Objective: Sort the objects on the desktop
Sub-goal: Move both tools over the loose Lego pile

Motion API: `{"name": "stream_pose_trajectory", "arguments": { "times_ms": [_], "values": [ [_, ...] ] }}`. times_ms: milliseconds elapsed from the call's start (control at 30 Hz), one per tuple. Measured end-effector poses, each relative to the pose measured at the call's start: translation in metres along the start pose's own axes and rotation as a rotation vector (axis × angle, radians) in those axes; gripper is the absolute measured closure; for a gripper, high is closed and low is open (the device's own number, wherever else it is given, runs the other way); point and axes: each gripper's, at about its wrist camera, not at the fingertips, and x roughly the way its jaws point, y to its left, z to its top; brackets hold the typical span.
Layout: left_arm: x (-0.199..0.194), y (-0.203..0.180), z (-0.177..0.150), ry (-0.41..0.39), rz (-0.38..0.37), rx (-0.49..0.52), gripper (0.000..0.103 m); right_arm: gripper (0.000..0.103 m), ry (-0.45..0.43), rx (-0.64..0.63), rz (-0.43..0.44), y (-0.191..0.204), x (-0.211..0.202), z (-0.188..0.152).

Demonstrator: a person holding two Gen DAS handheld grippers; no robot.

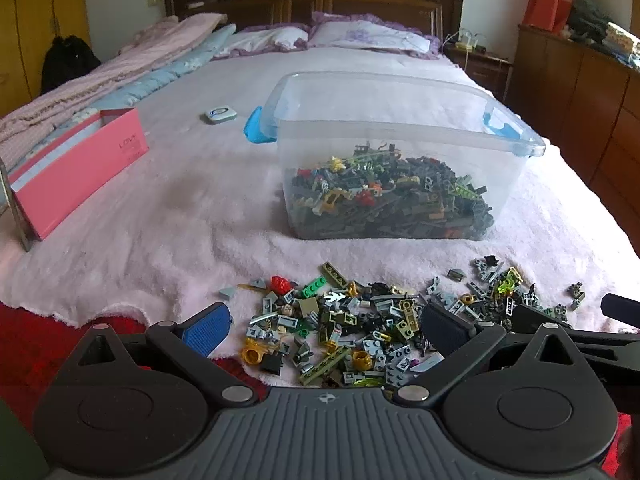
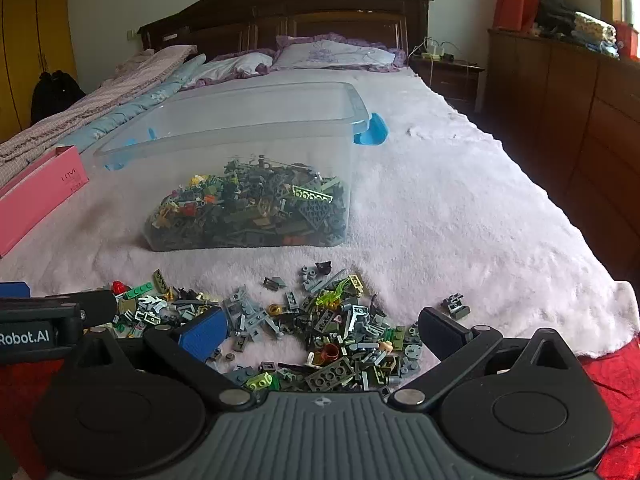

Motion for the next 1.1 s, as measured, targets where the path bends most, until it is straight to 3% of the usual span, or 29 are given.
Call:
{"name": "stream_pose_trajectory", "arguments": {
  "times_ms": [267, 1100],
  "values": [
    [0.008, 0.059, 0.008, 0.024, 0.001, -0.004, 0.000, 0.000, 0.011, 0.003, -0.006, 0.000, 0.003, -0.004],
    [0.017, 0.061, 0.000, 0.034, 0.006, 0.030, 0.000, 0.000, 0.048, 0.025, -0.017, 0.001, 0.010, -0.010]
  ]
}}
